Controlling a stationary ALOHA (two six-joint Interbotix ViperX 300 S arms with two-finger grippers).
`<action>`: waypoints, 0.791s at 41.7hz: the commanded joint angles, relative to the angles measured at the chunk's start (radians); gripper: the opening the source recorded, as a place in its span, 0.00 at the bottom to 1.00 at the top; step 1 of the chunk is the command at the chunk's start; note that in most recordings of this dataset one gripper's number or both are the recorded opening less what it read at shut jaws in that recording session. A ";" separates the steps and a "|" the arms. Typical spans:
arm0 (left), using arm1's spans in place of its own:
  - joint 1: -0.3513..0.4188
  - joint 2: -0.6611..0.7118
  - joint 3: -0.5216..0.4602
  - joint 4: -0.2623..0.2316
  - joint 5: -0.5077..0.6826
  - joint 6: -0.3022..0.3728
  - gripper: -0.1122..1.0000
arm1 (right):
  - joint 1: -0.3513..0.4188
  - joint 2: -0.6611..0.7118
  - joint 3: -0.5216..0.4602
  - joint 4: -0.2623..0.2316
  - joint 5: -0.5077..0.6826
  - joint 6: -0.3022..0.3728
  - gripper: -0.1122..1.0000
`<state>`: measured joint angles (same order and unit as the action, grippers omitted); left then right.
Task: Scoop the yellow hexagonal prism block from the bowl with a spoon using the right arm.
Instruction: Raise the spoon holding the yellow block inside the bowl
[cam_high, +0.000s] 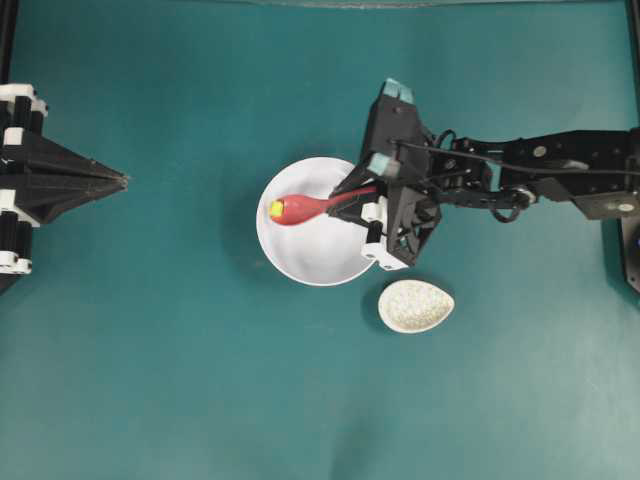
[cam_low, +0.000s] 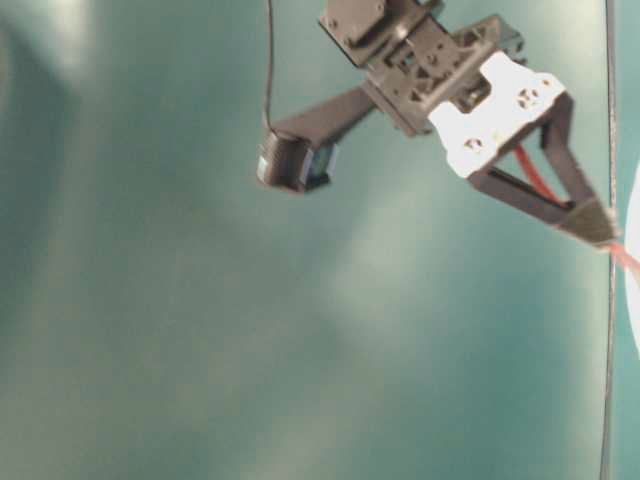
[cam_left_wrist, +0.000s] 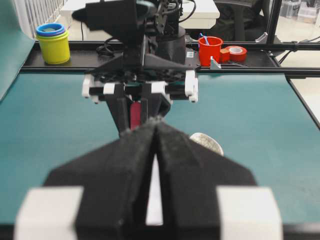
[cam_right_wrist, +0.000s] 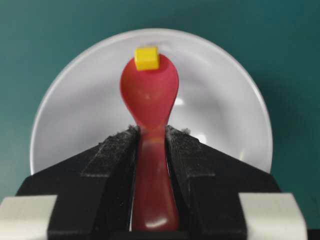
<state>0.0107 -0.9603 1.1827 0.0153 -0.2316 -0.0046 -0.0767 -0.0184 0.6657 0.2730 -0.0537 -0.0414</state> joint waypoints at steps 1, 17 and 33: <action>0.000 0.008 -0.021 0.003 -0.003 -0.002 0.11 | 0.012 -0.048 0.009 0.003 -0.069 0.002 0.33; 0.000 0.008 -0.021 0.003 -0.005 -0.002 0.11 | 0.046 -0.192 0.127 0.003 -0.308 0.002 0.33; 0.000 0.006 -0.021 0.003 -0.003 -0.002 0.11 | 0.046 -0.382 0.213 0.003 -0.298 0.000 0.33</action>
<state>0.0107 -0.9603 1.1827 0.0169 -0.2301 -0.0046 -0.0322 -0.3605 0.8805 0.2746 -0.3482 -0.0399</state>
